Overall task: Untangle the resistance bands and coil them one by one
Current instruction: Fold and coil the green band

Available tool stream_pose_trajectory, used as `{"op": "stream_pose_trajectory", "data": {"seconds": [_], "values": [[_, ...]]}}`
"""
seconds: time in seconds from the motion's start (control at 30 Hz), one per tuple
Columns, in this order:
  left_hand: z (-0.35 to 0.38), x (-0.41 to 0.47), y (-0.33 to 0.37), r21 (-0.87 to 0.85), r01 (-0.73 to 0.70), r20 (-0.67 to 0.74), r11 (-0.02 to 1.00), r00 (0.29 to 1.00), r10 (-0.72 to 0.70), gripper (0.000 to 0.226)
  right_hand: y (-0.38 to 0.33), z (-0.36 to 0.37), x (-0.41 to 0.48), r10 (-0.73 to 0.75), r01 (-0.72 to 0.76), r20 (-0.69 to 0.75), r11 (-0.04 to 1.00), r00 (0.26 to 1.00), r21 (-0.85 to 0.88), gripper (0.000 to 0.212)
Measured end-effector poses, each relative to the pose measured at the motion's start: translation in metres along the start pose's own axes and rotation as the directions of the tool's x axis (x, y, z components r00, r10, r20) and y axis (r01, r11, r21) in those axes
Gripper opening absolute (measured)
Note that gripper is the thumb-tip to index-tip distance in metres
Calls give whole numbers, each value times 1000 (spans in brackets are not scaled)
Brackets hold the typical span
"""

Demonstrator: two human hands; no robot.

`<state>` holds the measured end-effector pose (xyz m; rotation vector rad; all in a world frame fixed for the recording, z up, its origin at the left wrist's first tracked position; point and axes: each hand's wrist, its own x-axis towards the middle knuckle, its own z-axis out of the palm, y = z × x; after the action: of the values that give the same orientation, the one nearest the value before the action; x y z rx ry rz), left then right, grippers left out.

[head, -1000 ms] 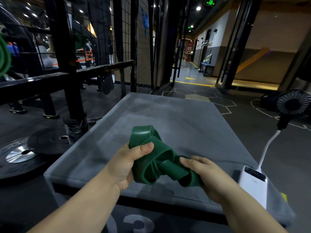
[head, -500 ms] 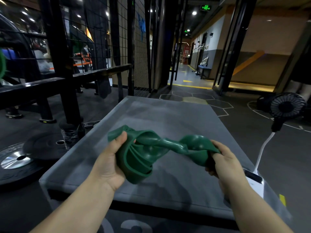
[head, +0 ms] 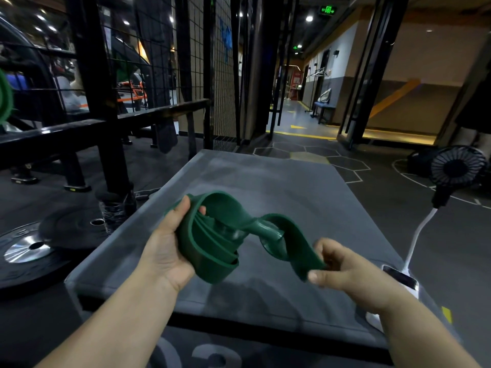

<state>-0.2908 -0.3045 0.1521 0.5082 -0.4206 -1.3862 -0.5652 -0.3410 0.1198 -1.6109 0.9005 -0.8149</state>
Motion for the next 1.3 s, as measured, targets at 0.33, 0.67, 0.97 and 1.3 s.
{"op": "stream_pose_trajectory", "data": {"seconds": [0.33,0.67,0.97,1.3], "values": [[-2,-6,-4,44,90,242,995,965,-98,51,6,63,22,454,-194,-139,610,880,768,22],[-4,-9,5,107,30,255,994,965,-57,19,11,34,25,344,-158,-4,440,939,884,75],[0,-4,6,244,104,27,964,993,-114,16,5,-1,10,-458,165,-467,824,756,-542,37],[7,-17,-17,587,218,76,780,944,-321,20,-5,40,10,-591,229,-58,400,804,-888,56]]}}
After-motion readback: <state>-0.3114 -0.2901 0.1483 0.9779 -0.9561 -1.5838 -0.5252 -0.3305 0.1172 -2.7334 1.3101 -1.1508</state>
